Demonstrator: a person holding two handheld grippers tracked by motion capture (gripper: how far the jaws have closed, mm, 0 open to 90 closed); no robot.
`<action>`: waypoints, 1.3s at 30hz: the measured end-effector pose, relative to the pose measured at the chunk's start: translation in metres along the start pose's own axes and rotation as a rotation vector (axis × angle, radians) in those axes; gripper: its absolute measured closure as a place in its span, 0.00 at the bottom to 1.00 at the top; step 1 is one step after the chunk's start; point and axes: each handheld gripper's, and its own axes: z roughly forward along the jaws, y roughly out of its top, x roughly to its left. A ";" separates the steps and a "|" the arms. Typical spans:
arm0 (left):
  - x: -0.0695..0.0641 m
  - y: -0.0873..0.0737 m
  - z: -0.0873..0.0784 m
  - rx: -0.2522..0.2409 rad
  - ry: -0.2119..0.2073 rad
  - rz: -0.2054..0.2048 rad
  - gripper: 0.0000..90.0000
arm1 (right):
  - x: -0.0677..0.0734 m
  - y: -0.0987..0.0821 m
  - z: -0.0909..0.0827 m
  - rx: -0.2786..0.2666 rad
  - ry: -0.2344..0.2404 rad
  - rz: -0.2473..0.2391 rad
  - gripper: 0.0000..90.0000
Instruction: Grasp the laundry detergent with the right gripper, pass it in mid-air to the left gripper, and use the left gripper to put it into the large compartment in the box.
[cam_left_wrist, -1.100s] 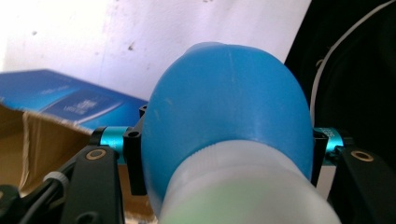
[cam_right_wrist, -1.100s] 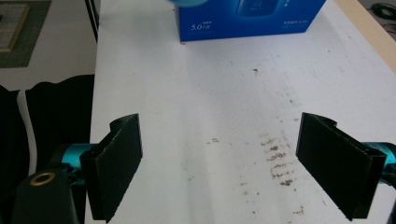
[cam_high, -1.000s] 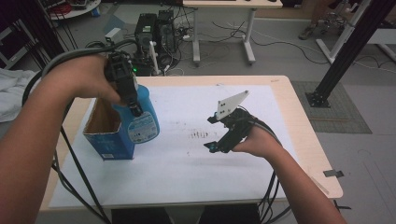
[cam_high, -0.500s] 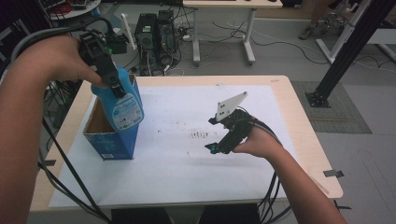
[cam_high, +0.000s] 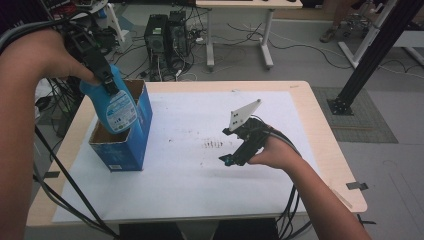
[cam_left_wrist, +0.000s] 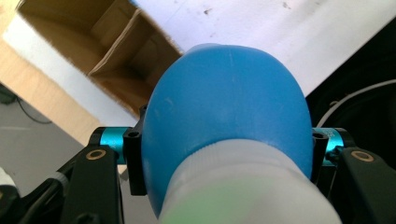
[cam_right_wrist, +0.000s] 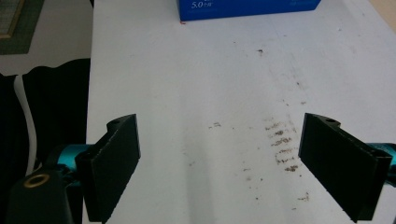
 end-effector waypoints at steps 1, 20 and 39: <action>0.002 -0.001 0.001 0.003 0.005 -0.009 0.43 | 0.000 0.000 0.001 0.000 -0.001 0.000 0.13; 0.029 -0.002 0.048 0.053 0.016 -0.103 0.43 | -0.001 0.001 0.005 0.018 -0.005 0.008 0.13; 0.041 -0.003 0.116 0.084 -0.015 0.008 0.43 | 0.004 0.002 0.005 0.032 -0.011 0.000 0.13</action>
